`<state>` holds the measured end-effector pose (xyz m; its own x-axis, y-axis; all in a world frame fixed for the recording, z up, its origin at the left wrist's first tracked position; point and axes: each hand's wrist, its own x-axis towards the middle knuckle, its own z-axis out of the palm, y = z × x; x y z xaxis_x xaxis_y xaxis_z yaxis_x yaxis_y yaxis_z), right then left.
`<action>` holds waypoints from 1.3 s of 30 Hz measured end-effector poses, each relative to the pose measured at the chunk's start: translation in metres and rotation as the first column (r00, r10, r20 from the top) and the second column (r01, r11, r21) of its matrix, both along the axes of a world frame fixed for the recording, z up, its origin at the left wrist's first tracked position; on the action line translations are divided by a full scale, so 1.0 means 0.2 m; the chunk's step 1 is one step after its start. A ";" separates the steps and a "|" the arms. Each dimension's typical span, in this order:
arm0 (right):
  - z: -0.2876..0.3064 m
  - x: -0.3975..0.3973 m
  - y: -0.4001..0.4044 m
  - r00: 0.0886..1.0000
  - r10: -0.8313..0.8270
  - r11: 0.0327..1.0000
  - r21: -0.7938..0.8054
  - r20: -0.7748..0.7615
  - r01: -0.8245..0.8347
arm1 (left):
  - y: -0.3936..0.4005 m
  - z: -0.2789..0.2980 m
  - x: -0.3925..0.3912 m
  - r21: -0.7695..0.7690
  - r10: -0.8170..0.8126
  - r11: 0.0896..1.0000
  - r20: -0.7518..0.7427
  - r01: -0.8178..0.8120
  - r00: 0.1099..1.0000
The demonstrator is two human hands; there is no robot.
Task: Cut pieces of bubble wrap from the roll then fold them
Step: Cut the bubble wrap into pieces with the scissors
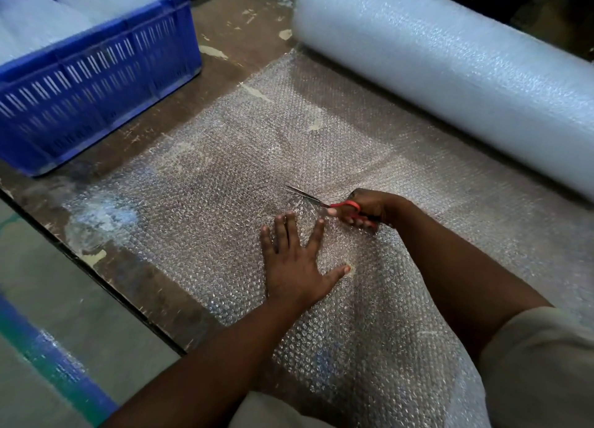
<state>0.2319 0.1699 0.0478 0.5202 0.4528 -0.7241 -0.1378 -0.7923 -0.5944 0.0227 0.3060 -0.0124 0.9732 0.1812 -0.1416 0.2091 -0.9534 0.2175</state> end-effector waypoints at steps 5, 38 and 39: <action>0.01 0.00 0.01 1.000 0.014 1.000 0.015 0.004 -0.014 | 0.00 0.00 0.00 0.003 -0.005 1.000 -0.008 0.005 1.000; 0.03 0.06 0.19 0.997 0.077 0.997 -0.008 -0.005 -0.077 | 0.00 0.03 0.00 -0.025 -0.006 1.000 -0.011 0.006 1.000; 0.03 0.06 0.20 0.997 0.078 0.997 -0.010 0.003 -0.078 | 0.00 0.03 0.00 -0.026 -0.004 1.000 -0.005 0.004 1.000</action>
<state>0.2430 0.2095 0.0544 0.4861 0.4854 -0.7267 -0.0731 -0.8061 -0.5872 0.0221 0.3068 -0.0072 0.9732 0.1731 -0.1513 0.2062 -0.9482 0.2415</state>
